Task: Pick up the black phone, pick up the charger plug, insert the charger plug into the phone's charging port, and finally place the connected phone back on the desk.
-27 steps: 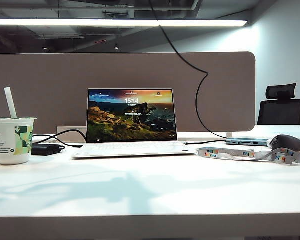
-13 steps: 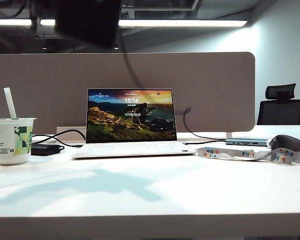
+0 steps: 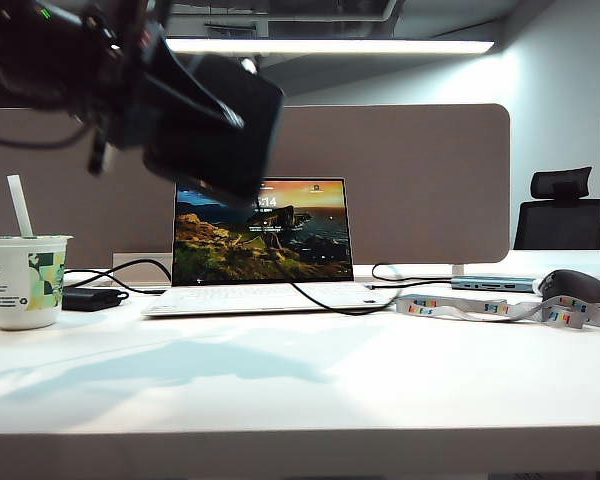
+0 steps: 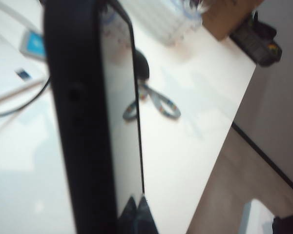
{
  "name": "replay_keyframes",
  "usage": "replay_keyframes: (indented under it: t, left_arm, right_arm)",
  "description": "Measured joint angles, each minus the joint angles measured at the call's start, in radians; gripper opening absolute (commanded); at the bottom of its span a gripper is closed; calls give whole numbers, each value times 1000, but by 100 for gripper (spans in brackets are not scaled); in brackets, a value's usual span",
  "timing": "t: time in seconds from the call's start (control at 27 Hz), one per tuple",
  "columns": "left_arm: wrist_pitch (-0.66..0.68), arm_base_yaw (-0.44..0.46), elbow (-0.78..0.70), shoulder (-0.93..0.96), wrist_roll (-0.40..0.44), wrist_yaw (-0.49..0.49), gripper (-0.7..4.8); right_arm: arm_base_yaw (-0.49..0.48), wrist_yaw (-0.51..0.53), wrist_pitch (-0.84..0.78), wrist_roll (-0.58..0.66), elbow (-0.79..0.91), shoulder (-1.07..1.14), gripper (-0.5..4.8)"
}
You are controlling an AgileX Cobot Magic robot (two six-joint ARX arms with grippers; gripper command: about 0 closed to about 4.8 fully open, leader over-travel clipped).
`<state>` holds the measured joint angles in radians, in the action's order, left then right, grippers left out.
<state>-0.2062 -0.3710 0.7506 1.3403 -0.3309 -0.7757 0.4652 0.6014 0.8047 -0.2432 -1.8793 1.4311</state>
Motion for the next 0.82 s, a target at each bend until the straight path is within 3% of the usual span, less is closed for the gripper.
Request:
replay_keyframes:
  t: [0.3, 0.52, 0.7, 0.82]
  left_arm:
    - [-128, -95, 0, 243, -13, 1, -6]
    - [-164, -89, 0, 362, -166, 83, -6]
    - [-168, -93, 2, 375, -262, 216, -2]
    - [-135, -93, 7, 371, -272, 271, 126]
  right_arm:
    - [0, 0, 23, 9, 0, -10, -4]
    - [0, 0, 35, 10, 0, -10, -4]
    - [0, 0, 36, 12, 0, -10, -4]
    - [0, 0, 35, 21, 0, -10, -4]
